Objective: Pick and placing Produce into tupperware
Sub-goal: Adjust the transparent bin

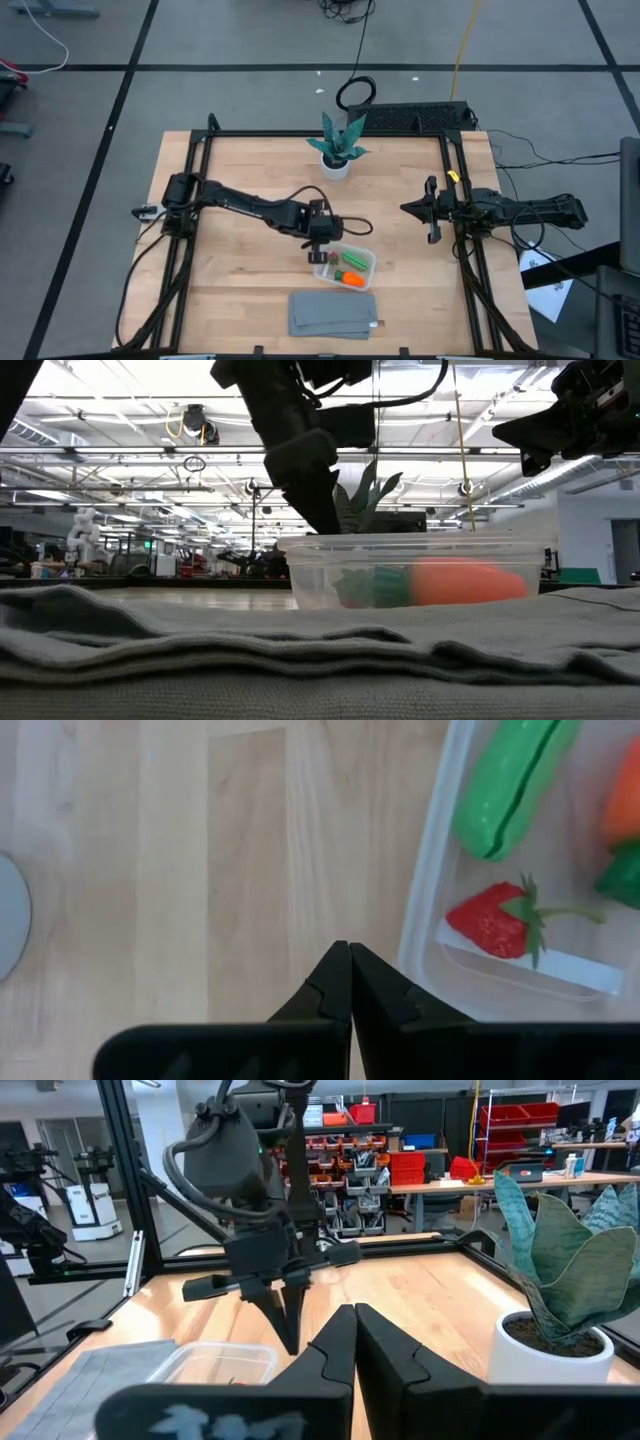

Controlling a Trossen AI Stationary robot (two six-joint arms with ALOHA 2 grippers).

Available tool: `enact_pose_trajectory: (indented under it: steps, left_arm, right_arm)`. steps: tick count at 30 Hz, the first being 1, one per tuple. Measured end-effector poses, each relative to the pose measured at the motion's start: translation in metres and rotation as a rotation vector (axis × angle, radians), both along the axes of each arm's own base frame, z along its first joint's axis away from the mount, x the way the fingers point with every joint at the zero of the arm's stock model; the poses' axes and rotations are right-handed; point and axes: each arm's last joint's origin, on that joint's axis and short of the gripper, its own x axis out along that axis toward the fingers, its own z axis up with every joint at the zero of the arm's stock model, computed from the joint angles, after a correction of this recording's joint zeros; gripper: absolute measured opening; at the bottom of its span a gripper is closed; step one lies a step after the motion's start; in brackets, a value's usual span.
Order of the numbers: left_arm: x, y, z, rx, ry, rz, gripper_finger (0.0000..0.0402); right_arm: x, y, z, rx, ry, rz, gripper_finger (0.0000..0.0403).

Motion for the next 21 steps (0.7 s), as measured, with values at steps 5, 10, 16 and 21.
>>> enact_pose_trajectory:
  steps: [5,10,16,21]
  left_arm:
    - [-0.001,-0.006,0.0,-0.003,0.0,-0.009,0.0]
    - [-0.002,-0.012,0.0,-0.006,0.001,-0.016,0.0]
    - [-0.002,-0.017,0.0,0.02,-0.01,-0.021,0.0]
    - [0.0,-0.016,0.001,0.044,-0.033,-0.02,0.0]
  right_arm:
    - [0.0,0.0,0.0,-0.001,0.0,0.0,0.0]
    - [0.0,0.0,0.0,-0.001,0.0,0.0,0.0]
    - [0.0,0.0,0.0,-0.001,0.0,0.0,0.0]
    - [0.0,0.0,0.0,-0.001,0.0,0.0,0.0]
